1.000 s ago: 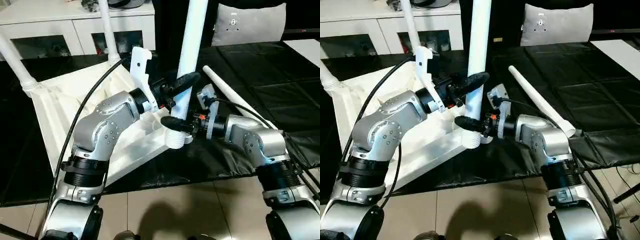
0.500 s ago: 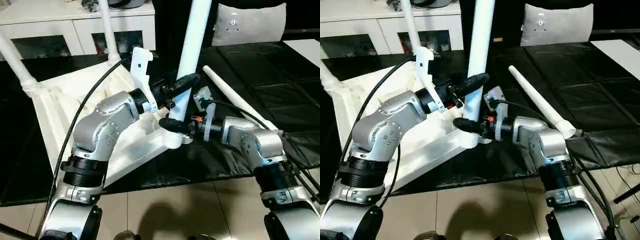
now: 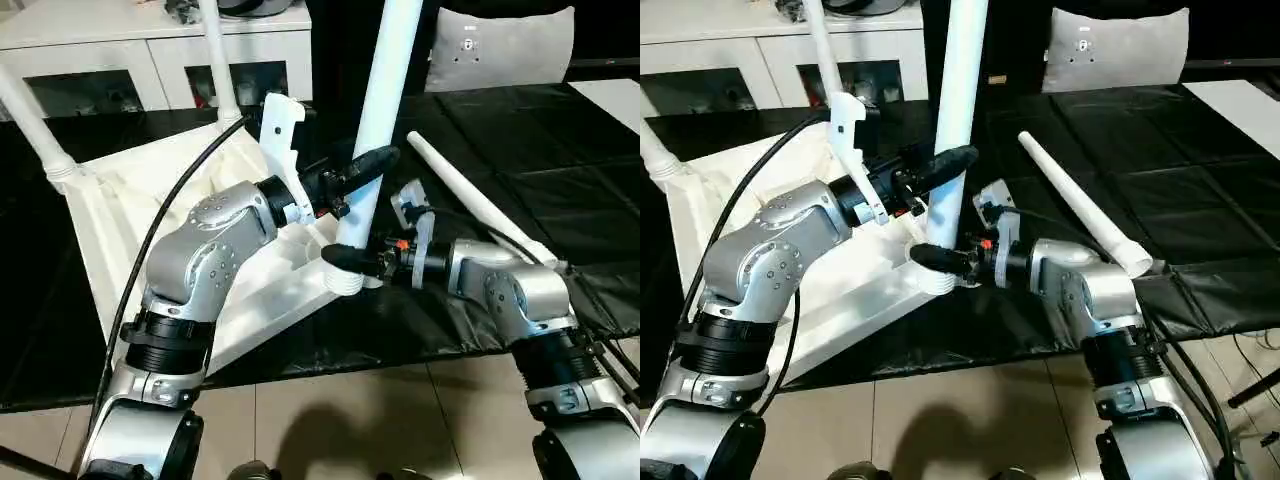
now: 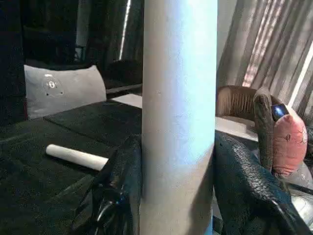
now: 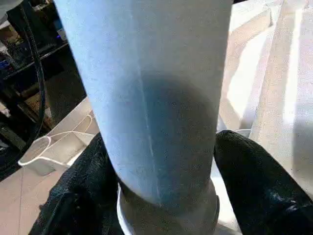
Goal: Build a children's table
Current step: Pick table leg
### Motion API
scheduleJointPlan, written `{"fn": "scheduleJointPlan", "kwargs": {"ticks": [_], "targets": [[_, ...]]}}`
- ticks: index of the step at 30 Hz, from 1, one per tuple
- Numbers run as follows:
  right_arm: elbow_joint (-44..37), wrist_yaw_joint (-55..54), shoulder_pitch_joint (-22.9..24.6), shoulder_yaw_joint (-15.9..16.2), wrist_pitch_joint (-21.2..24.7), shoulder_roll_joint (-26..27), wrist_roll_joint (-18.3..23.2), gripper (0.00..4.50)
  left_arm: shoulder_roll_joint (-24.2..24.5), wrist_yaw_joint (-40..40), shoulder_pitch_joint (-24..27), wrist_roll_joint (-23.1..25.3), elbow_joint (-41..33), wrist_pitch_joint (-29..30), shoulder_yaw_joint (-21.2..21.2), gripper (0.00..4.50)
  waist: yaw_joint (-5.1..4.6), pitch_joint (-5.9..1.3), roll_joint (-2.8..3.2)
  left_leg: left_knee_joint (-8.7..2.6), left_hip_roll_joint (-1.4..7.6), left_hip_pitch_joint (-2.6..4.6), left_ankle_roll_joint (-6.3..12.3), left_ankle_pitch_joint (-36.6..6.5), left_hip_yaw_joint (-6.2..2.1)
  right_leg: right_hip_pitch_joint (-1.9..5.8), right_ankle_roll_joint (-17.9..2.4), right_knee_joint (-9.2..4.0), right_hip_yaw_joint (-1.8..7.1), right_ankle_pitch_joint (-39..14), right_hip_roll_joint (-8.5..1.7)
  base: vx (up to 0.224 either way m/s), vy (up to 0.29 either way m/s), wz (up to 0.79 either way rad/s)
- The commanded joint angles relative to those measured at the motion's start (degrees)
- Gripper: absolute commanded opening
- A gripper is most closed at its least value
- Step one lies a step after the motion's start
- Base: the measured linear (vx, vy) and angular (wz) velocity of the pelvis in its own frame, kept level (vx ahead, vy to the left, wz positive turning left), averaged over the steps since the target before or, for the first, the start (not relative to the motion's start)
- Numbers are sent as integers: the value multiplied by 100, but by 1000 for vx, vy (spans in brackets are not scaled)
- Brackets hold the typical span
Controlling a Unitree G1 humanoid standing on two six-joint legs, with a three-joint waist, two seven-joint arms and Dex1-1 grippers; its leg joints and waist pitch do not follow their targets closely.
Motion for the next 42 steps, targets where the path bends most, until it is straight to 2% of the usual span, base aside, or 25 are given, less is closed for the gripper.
{"fn": "scheduleJointPlan", "kwargs": {"ticks": [1, 4, 10, 12, 14, 17, 30, 31, 34, 42], "targets": [[-52, 3, -27, -38, -81, 6, -11, 292, 58, -51, -20, 50, -72, -61, -17, 179, 20, -452, -81, -373, 158, 35, 184, -701, -35, 379, -918, -426, 221, -1597, -330, 0, 0, 0], [-51, -7, -23, -65, -171, 27, -22, 263, 50, -79, -9, 66, -93, -45, -37, 179, 22, -456, -73, -371, 161, 33, 190, -674, -38, 379, -934, -417, 221, -1536, -328, 0, 0, 0], [-66, -2, -30, -81, -371, 33, -59, 254, 49, -97, -10, 82, -91, -49, -51, 179, 19, -452, -69, -375, 160, 33, 189, -713, -38, 382, -938, -420, 219, -1563, -329, 0, 0, 0], [-31, 10, -62, -125, -295, 32, 2, 254, 46, -98, -13, 92, -87, -53, -48, 179, 19, -453, -80, -375, 160, 33, 193, -705, -39, 384, -940, -416, 220, -1553, -329, 0, 0, 0], [-7, 0, -79, -146, -289, 30, 11, 288, 40, -97, -11, 105, -90, -51, -44, 179, 20, -453, -81, -371, 157, 32, 201, -692, -36, 383, -939, -419, 222, -1545, -329, 0, 0, 0], [10, -38, -92, -120, -363, 9, -61, 302, 39, -97, -14, 114, -87, -50, -43, 179, 20, -452, -84, -373, 158, 32, 205, -674, -35, 380, -936, -420, 221, -1549, -326, 0, 0, 0], [17, 28, -65, -115, -473, 52, -25, 311, 29, -134, -22, 127, -56, -59, -34, 179, 19, -457, -74, -370, 160, 33, 216, -677, -37, 381, -964, -415, 219, -1488, -325, 0, 0, 0], [22, 31, -66, -119, -473, 60, -17, 293, 26, -135, -23, 127, -55, -58, -31, 179, 19, -457, -74, -370, 158, 27, 221, -669, -37, 385, -972, -411, 219, -1472, -327, 0, 0, 0], [70, 25, -82, -155, -474, 113, 30, 281, 16, -145, -30, 131, -47, -55, -28, 179, 20, -459, -73, -368, 159, 34, 229, -671, -36, 382, -988, -413, 220, -1464, -327, 0, 0, 0], [144, -92, -87, -183, -336, 165, 53, 212, 15, -134, -39, 137, -40, -35, -19, 179, 21, -457, -69, -374, 166, 33, 219, -672, -41, 382, -992, -408, 221, -1453, -332, 0, 0, 0]]}}
